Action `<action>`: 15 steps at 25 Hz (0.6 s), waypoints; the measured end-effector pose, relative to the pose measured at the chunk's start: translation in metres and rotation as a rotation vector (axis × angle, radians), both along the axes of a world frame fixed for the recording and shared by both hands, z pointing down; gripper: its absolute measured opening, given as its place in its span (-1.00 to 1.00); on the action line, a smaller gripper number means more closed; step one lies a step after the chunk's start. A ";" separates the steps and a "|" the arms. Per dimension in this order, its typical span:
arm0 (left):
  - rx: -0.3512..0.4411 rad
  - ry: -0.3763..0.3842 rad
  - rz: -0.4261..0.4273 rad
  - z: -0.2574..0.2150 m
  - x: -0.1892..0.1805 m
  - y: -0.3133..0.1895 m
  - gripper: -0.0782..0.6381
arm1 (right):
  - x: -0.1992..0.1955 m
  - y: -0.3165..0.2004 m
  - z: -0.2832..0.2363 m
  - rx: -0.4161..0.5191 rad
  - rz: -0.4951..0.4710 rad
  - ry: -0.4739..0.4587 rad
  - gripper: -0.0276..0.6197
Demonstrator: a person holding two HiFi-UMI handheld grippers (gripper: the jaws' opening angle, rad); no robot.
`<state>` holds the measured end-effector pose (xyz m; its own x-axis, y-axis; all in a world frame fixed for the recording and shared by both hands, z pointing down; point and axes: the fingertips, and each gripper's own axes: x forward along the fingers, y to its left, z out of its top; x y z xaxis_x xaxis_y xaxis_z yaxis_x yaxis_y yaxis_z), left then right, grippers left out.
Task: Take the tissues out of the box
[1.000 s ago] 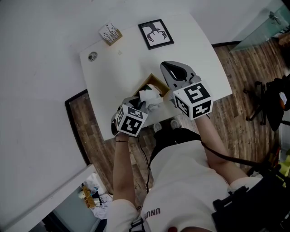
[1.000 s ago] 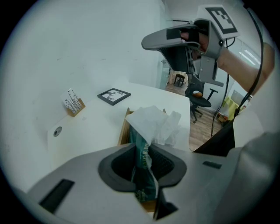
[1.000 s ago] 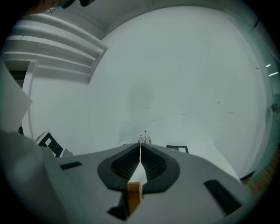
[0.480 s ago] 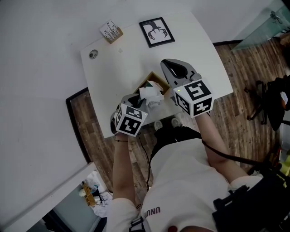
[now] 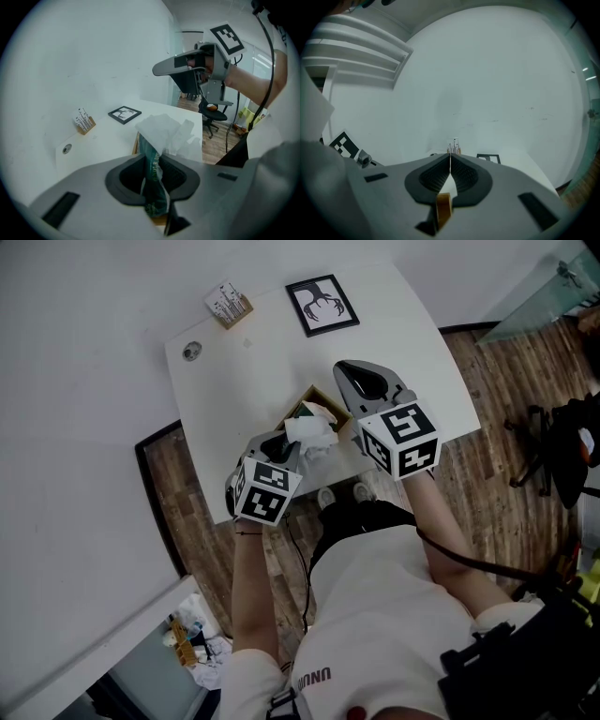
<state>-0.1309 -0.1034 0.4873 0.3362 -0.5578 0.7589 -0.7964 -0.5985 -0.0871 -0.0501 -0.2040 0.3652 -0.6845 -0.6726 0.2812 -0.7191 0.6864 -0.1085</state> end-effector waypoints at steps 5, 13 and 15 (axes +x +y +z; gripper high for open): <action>0.029 0.000 -0.002 -0.005 0.000 0.000 -0.56 | -0.001 0.002 0.000 0.003 -0.010 0.004 -0.85; 0.096 0.003 -0.006 -0.019 -0.002 -0.002 -0.56 | -0.003 0.004 -0.004 0.021 -0.030 0.005 -0.85; 0.106 0.005 -0.008 -0.021 -0.002 -0.002 -0.56 | -0.002 0.004 -0.004 0.028 -0.031 0.009 -0.85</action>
